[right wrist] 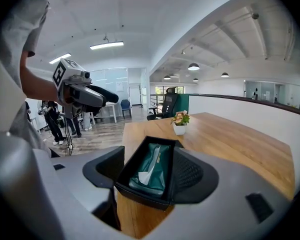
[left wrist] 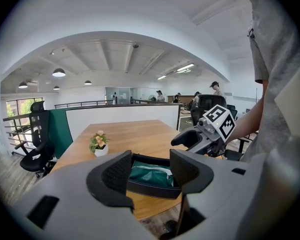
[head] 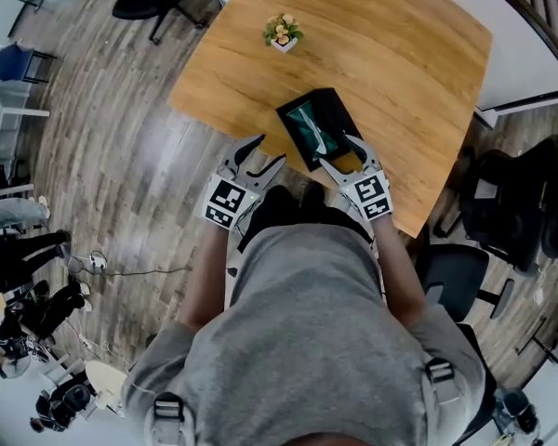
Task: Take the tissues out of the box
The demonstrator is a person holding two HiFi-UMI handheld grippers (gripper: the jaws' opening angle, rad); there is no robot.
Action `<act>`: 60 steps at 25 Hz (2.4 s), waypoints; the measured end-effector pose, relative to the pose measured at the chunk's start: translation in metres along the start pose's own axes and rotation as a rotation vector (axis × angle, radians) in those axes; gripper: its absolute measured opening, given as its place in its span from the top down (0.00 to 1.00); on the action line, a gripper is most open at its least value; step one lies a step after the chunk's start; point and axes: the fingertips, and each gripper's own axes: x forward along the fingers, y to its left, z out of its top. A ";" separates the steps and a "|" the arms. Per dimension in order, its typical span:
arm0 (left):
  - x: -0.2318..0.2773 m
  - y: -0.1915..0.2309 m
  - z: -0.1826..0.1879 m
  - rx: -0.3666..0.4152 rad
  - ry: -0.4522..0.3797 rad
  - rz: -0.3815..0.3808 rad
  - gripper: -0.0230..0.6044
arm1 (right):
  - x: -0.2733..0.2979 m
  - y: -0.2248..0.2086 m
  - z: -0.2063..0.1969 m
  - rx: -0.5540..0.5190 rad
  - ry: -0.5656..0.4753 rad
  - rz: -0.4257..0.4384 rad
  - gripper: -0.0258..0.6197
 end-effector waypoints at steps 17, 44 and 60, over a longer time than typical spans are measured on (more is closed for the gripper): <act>0.018 0.038 -0.007 -0.022 0.013 -0.032 0.56 | 0.035 -0.006 -0.001 0.036 0.065 0.005 0.48; 0.080 0.118 -0.027 -0.029 0.097 -0.246 0.56 | 0.112 -0.018 -0.036 0.146 0.332 -0.081 0.51; 0.086 0.134 -0.043 -0.050 0.115 -0.284 0.56 | 0.127 -0.018 -0.056 0.094 0.540 -0.127 0.71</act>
